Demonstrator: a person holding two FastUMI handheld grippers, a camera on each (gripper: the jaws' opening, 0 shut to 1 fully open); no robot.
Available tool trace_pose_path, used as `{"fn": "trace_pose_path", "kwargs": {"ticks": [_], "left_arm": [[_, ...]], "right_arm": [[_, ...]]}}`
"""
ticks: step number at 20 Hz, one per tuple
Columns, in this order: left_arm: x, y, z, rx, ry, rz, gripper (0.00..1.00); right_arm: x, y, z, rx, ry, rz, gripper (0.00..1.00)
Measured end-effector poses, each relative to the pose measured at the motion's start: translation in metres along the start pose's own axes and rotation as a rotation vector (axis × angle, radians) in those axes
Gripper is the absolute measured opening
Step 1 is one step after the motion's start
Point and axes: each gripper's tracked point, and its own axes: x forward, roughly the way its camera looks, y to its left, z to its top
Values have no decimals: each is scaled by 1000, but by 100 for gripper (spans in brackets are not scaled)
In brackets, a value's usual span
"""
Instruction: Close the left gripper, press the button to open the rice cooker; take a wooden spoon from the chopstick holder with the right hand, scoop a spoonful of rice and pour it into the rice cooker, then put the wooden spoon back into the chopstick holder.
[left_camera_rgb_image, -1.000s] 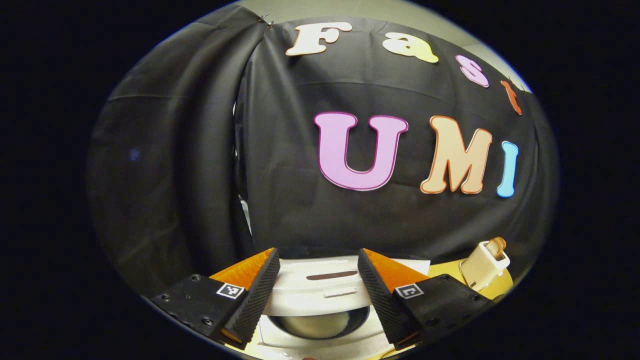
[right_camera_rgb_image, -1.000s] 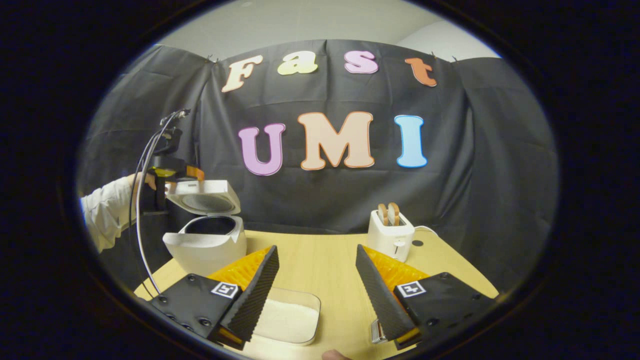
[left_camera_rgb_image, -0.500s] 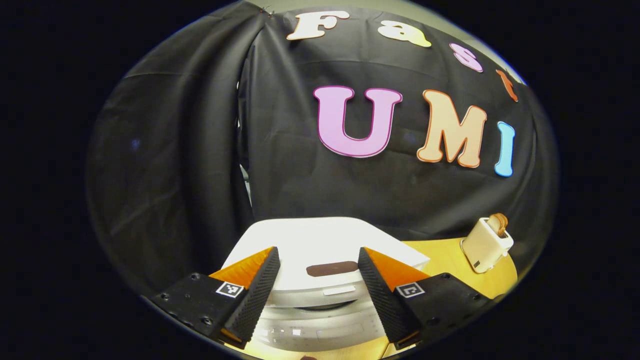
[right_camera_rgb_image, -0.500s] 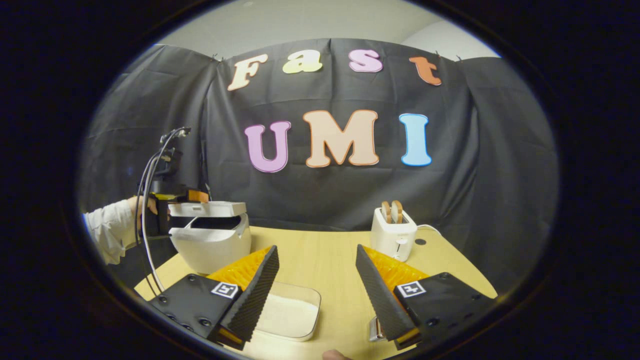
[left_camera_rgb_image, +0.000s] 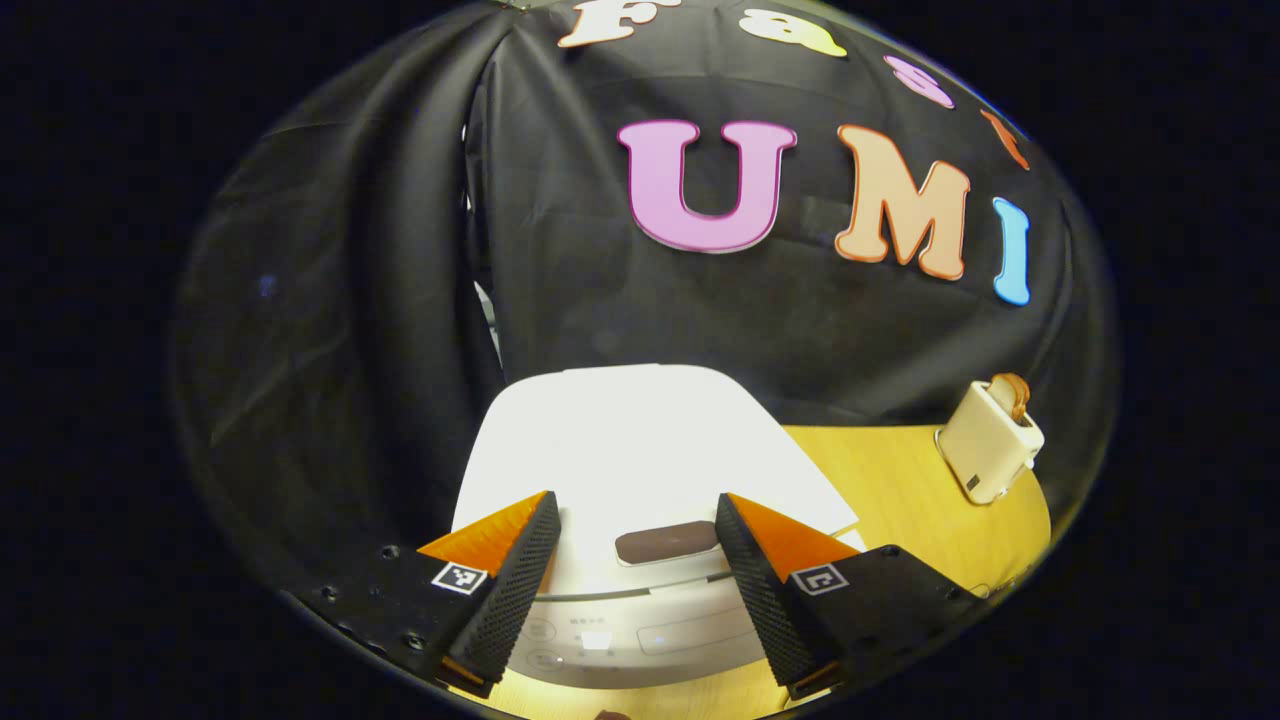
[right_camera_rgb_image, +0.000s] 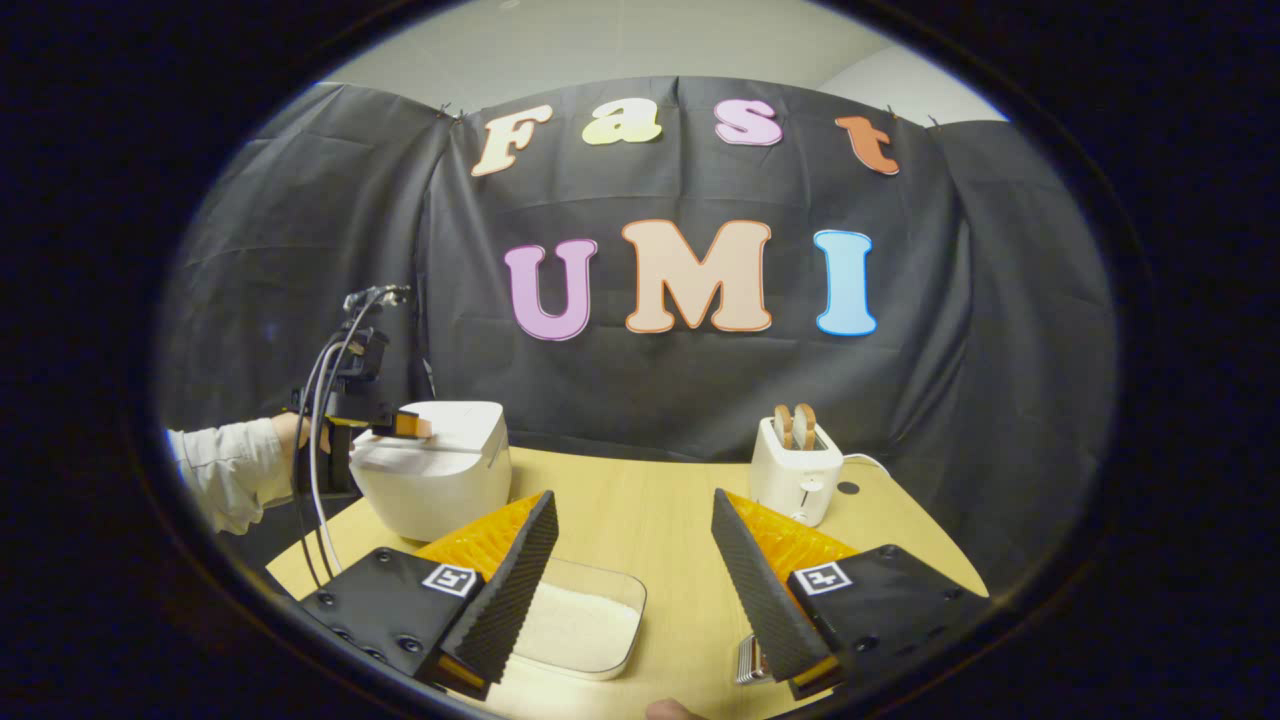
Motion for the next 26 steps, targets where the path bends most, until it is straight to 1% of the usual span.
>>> {"fn": "trace_pose_path", "kwargs": {"ticks": [1, 3, 7, 9, 11, 12, 13, 15, 17, 18, 19, 22, 25, 26], "left_arm": [[1, 1, 4, 8, -23, 4, 95], [1, -1, 2, 7, -7, 12, 94], [-1, -1, 1, 2, -20, 11, 95], [-3, -1, 5, 28, -71, -2, 95], [-9, 1, 9, 15, -96, 31, 95], [-17, -1, 23, 4, -150, 38, 96], [-30, -6, 41, 1, -224, 30, 96], [-65, -11, 64, 21, -315, 24, 95], [-100, -17, 77, 43, -391, 37, 94], [-118, -20, 81, 46, -429, 39, 93], [-137, -26, 83, 40, -459, 38, 94], [-182, -42, 78, 31, -515, 34, 94], [-217, -50, 72, 48, -550, 48, 94], [-227, -54, 70, 40, -560, 48, 94]], "right_arm": [[2, -1, 0, 2, -1, -1, 96], [5, -4, -2, 4, 3, -2, 96], [11, -4, -6, 25, 13, 8, 96], [14, -2, -1, 35, 4, 16, 96], [17, -2, 7, 39, -12, 22, 96], [18, -1, 12, 42, -22, 23, 96], [20, 0, 17, 47, -34, 28, 96], [23, 3, 26, 54, -55, 36, 96], [26, 4, 36, 50, -82, 36, 96], [28, 5, 41, 50, -93, 40, 96], [30, 6, 45, 54, -105, 43, 96], [32, 8, 57, 51, -134, 45, 96], [38, 12, 62, 36, -154, 52, 100], [38, 14, 65, 35, -161, 55, 100]]}}
